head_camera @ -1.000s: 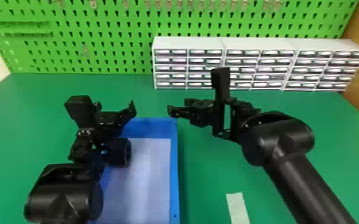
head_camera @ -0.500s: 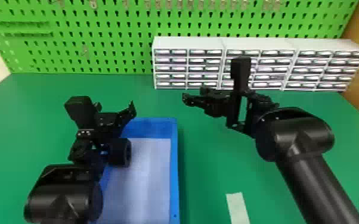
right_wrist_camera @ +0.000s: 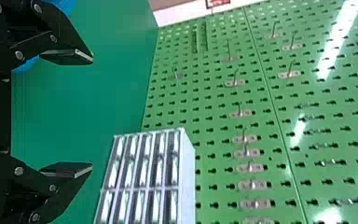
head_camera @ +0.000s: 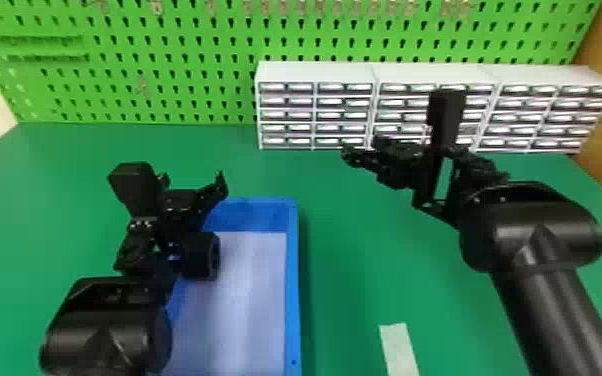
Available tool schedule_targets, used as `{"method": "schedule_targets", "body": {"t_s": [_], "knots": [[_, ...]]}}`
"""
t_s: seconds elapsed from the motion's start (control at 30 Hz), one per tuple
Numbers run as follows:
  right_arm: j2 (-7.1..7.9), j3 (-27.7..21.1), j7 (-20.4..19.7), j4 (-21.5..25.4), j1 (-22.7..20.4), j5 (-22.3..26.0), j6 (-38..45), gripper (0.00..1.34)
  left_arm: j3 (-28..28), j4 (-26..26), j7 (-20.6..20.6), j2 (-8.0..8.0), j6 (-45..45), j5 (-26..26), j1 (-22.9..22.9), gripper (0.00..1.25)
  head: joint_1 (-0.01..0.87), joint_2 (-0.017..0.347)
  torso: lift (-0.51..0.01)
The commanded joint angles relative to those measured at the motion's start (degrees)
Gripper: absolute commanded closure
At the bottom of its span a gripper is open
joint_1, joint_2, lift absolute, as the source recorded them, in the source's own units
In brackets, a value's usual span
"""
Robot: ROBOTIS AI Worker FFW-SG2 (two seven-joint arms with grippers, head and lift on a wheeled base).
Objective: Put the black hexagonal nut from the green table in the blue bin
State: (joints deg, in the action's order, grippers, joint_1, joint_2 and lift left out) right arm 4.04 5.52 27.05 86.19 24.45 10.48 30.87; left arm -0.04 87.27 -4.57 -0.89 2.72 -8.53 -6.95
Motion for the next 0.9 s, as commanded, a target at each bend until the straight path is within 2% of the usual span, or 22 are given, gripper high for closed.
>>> {"method": "schedule_targets", "body": {"t_s": [0.0,0.57,0.87], "knots": [[0.0,-2.88,0.02,1.79,-0.89,-1.69,0.33,0.45,0.04,0.0,0.0,0.01,0.01,0.09,0.1,0.14,0.686,0.051,-0.097],[-0.26,-10.79,-0.25,6.45,-4.23,-4.59,0.85,0.45,-0.04,-0.18,0.0,0.01,0.01,0.09,0.1,0.14,0.686,0.051,-0.097],[-0.88,-15.8,-2.09,8.91,-7.04,-5.73,-0.64,0.46,-0.04,-0.26,0.17,0.01,0.01,0.09,0.1,0.14,0.686,0.051,-0.097]]}}
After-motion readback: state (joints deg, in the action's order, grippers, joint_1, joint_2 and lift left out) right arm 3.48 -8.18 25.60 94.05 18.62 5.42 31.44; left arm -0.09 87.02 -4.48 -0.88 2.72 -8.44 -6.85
